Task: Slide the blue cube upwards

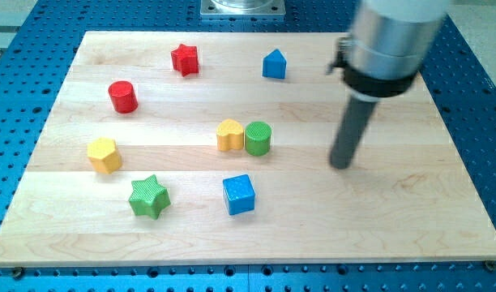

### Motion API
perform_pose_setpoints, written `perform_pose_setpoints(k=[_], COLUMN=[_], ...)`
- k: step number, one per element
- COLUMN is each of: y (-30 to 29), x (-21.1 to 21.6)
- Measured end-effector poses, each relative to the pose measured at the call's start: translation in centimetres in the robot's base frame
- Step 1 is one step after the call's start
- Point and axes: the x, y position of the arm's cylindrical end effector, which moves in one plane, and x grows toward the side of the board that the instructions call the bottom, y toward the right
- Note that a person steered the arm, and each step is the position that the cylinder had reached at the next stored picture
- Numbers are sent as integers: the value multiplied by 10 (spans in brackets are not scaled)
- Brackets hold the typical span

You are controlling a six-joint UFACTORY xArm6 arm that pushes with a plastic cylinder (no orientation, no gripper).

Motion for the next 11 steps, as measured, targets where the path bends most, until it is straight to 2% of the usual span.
perform_pose_setpoints(k=[1, 2, 3, 4, 5, 6, 7, 8, 10, 11], y=[-18, -74, -126, -131, -129, -158, -193, -187, -118, -104], x=[28, 69, 92, 85, 117, 121, 91, 84, 78, 80])
